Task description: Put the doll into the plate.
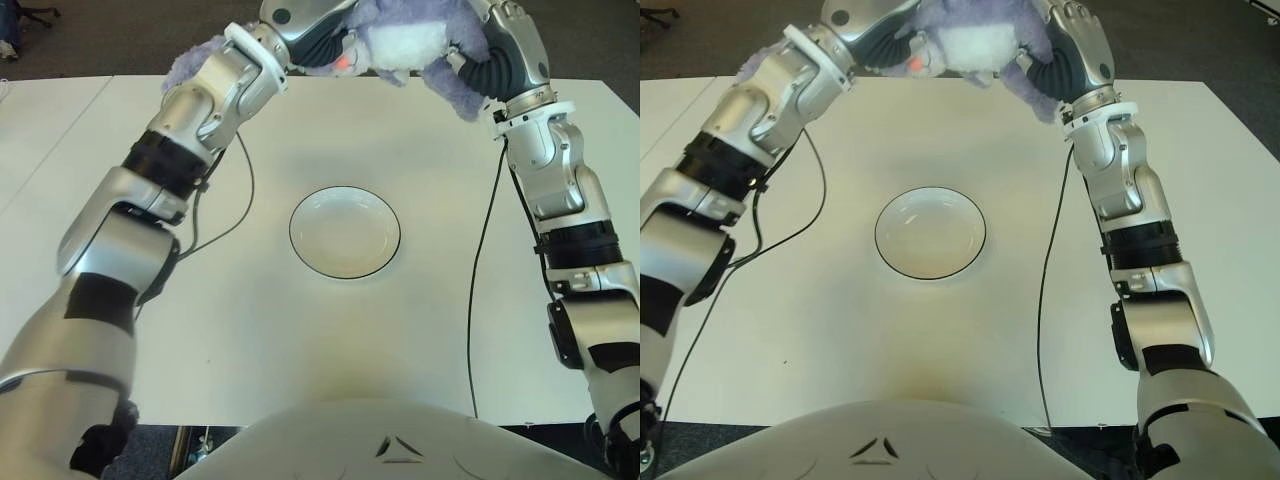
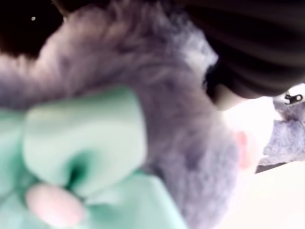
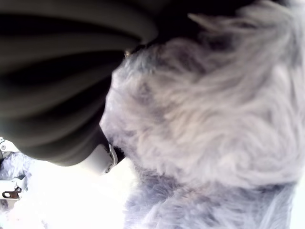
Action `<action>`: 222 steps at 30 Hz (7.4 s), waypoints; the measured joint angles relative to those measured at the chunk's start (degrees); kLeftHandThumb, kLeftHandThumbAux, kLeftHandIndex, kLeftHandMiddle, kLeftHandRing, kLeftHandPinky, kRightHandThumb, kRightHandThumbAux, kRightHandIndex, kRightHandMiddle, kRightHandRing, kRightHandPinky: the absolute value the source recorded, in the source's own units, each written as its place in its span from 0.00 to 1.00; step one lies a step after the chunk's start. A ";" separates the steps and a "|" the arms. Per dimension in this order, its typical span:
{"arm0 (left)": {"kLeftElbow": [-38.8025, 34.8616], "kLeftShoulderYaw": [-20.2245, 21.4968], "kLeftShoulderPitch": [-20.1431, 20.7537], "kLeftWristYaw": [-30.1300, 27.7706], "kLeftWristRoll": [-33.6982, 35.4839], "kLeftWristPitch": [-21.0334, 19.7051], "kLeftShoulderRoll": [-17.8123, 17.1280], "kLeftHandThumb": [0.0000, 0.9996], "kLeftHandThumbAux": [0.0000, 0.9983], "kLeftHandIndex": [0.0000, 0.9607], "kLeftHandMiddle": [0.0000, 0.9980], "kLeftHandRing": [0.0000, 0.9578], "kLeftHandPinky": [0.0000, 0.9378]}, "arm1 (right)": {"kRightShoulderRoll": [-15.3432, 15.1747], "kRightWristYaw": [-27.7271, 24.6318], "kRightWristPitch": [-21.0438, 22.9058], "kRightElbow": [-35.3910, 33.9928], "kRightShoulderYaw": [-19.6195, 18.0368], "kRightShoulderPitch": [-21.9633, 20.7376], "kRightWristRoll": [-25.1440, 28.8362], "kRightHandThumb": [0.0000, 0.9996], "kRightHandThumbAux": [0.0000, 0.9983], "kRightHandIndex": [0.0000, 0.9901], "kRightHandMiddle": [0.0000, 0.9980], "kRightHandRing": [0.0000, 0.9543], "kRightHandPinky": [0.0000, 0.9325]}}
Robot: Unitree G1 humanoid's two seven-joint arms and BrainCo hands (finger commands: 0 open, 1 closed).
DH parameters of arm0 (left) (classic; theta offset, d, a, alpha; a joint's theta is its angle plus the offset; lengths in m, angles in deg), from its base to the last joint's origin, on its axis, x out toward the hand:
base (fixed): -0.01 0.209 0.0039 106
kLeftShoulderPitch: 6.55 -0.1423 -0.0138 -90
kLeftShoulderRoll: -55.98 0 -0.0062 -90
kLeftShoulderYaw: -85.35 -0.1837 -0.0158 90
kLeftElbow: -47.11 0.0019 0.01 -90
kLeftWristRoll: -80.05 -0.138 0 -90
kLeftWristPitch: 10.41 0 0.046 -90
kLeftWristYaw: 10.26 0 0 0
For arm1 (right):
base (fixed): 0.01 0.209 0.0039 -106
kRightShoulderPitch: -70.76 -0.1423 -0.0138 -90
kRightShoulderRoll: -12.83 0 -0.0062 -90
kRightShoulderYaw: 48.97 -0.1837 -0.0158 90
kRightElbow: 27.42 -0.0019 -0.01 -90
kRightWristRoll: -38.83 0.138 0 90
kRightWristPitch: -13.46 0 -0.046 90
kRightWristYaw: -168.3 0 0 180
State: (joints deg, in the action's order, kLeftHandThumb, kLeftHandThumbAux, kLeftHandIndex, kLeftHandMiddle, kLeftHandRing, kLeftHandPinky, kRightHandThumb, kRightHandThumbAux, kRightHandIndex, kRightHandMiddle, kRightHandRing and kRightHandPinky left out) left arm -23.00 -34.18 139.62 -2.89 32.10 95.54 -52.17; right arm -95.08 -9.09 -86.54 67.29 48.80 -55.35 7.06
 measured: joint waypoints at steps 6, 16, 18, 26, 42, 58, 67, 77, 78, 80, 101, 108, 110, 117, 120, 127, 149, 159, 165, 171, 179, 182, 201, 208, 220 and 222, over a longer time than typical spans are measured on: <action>-11.67 3.87 -9.06 -4.64 -0.22 -0.13 -4.66 0.86 0.65 0.47 0.51 0.88 0.88 | -1.60 -5.93 1.82 -11.36 -1.11 6.07 -1.50 0.72 0.71 0.44 0.91 0.93 0.94; -30.07 12.48 -15.96 -14.68 0.40 1.52 -12.06 0.86 0.65 0.46 0.49 0.87 0.92 | -1.95 -8.58 1.43 -22.70 -3.16 12.21 -3.87 0.72 0.71 0.44 0.91 0.93 0.93; -31.95 13.85 -17.58 -14.68 0.12 2.37 -13.15 0.85 0.65 0.46 0.49 0.86 0.93 | -1.92 -8.93 1.02 -24.28 -3.42 13.37 -3.78 0.72 0.71 0.44 0.90 0.93 0.93; -40.32 17.62 -26.25 -18.00 0.61 4.33 -15.00 0.85 0.66 0.46 0.49 0.83 0.90 | -1.68 -11.03 -0.68 -28.93 -3.74 18.89 -2.99 0.72 0.71 0.44 0.89 0.92 0.92; -46.73 18.70 -30.35 -32.56 3.18 0.15 -13.17 0.85 0.66 0.46 0.49 0.84 0.90 | -2.48 -15.94 -5.10 -28.65 -3.87 22.36 -0.40 0.72 0.71 0.44 0.88 0.92 0.93; -45.75 14.31 -33.01 -40.06 -0.03 -3.50 -7.72 0.85 0.66 0.46 0.49 0.81 0.86 | -3.63 -27.64 -1.64 -30.83 -1.60 28.05 2.62 0.71 0.71 0.44 0.91 0.93 0.95; -40.19 9.40 -37.02 -39.47 -2.43 -5.41 -1.42 0.85 0.66 0.46 0.49 0.86 0.91 | -3.96 -29.61 -1.10 -29.34 -0.85 31.29 1.41 0.71 0.71 0.44 0.91 0.93 0.95; -39.28 8.23 -38.18 -38.77 -3.88 -9.23 2.99 0.85 0.66 0.46 0.49 0.86 0.89 | -3.51 -27.44 -1.29 -29.04 -0.76 33.91 0.42 0.71 0.71 0.44 0.91 0.94 0.95; -39.09 8.20 -38.24 -38.57 -3.99 -9.44 3.24 0.85 0.66 0.46 0.49 0.85 0.89 | -3.40 -27.26 -1.28 -29.03 -0.70 34.10 0.34 0.71 0.71 0.44 0.91 0.94 0.95; -38.62 8.17 -38.29 -37.98 -4.32 -9.63 3.66 0.85 0.66 0.46 0.49 0.85 0.88 | -3.26 -26.87 -1.28 -29.03 -0.60 34.38 0.12 0.71 0.71 0.44 0.91 0.94 0.95; -33.85 8.75 -38.59 -31.22 -2.33 -7.68 4.73 0.85 0.66 0.43 0.56 0.86 0.88 | -1.53 -25.18 0.10 -26.99 0.22 33.22 -1.07 0.71 0.71 0.44 0.90 0.92 0.94; -31.66 9.16 -39.79 -25.93 -1.58 -7.52 5.79 0.84 0.66 0.44 0.57 0.82 0.84 | 0.33 -25.08 0.80 -23.83 0.35 31.19 0.39 0.72 0.71 0.44 0.86 0.91 0.93; -31.08 9.15 -39.79 -24.77 -1.62 -7.37 5.80 0.84 0.66 0.44 0.58 0.82 0.83 | 0.84 -25.07 0.95 -22.83 0.30 30.61 1.26 0.72 0.71 0.44 0.86 0.90 0.93; -30.05 8.85 -39.35 -23.00 -2.11 -7.16 5.79 0.70 0.70 0.45 0.77 0.81 0.81 | 1.76 -24.75 -0.01 -15.41 0.08 25.75 4.61 0.71 0.71 0.44 0.81 0.87 0.86; -29.98 8.76 -39.17 -22.75 -2.53 -7.25 5.80 0.69 0.70 0.45 0.76 0.78 0.75 | 1.83 -23.06 -1.75 -11.19 0.06 22.74 4.71 0.68 0.72 0.43 0.71 0.76 0.76; -29.96 8.63 -38.83 -21.53 -3.44 -7.62 5.94 0.69 0.70 0.44 0.74 0.75 0.73 | 1.99 -18.17 -6.73 -0.51 -0.16 15.16 4.64 0.19 0.53 0.29 0.38 0.41 0.43; -26.64 8.41 -36.87 -16.86 -7.20 -9.50 7.01 0.24 0.38 0.11 0.44 0.48 0.47 | 1.77 -11.35 -8.62 12.05 -4.28 6.40 7.70 0.05 0.37 0.00 0.02 0.03 0.10; -25.50 8.43 -36.92 -13.72 -7.17 -8.46 7.00 0.25 0.38 0.06 0.45 0.45 0.38 | 1.90 -10.07 -9.95 13.49 -4.07 6.40 8.08 0.05 0.38 0.00 0.03 0.08 0.16; -24.27 8.43 -36.62 -12.72 -7.15 -7.68 6.99 0.24 0.38 0.04 0.43 0.43 0.36 | 1.90 -10.08 -9.95 13.95 -3.87 6.40 8.10 0.05 0.39 0.00 0.03 0.08 0.16; -23.76 8.44 -36.28 -12.37 -7.08 -7.29 6.96 0.20 0.39 0.03 0.45 0.44 0.37 | 1.90 -10.08 -9.95 14.39 -3.84 6.33 8.15 0.05 0.41 0.00 0.03 0.07 0.16; -21.98 8.50 -34.93 -11.64 -6.63 -6.29 6.77 0.10 0.42 0.02 0.41 0.38 0.23 | 1.89 -10.09 -9.92 14.49 -3.85 6.24 8.57 0.03 0.42 0.00 0.03 0.08 0.16; -21.63 8.54 -34.42 -11.62 -6.56 -6.15 6.64 0.06 0.45 0.02 0.37 0.34 0.19 | 1.89 -10.13 -9.72 14.57 -3.87 6.18 8.73 0.02 0.43 0.00 0.04 0.07 0.12; -12.91 13.42 -24.91 -11.45 -0.28 -4.42 4.07 0.00 0.48 0.07 0.41 0.44 0.44 | 0.34 -12.45 -6.75 19.71 -4.78 1.53 11.14 0.00 0.43 0.00 0.07 0.06 0.05; -12.59 19.26 -17.38 -9.18 0.97 -5.84 0.32 0.00 0.45 0.07 0.33 0.40 0.45 | -3.14 -14.28 -5.54 22.50 -7.63 -4.43 13.51 0.00 0.45 0.00 0.05 0.04 0.03; -5.11 25.07 -11.40 -7.71 6.85 -4.41 -4.60 0.00 0.45 0.03 0.21 0.24 0.21 | -5.68 -16.52 -5.91 24.55 -11.48 -9.51 18.46 0.00 0.51 0.04 0.04 0.02 0.01; -3.03 26.60 -10.52 -5.39 8.75 -3.26 -4.72 0.00 0.47 0.01 0.19 0.22 0.20 | -6.09 -17.36 -6.89 27.24 -12.28 -10.42 20.10 0.00 0.52 0.04 0.04 0.02 0.00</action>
State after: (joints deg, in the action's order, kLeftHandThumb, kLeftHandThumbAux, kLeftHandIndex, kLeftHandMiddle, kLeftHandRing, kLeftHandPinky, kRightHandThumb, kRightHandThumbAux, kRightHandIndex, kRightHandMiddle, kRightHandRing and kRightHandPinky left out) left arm -26.03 -7.58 129.10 -8.27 40.84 92.27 -56.90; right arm -101.17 -26.45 -93.43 94.53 36.52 -65.76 27.16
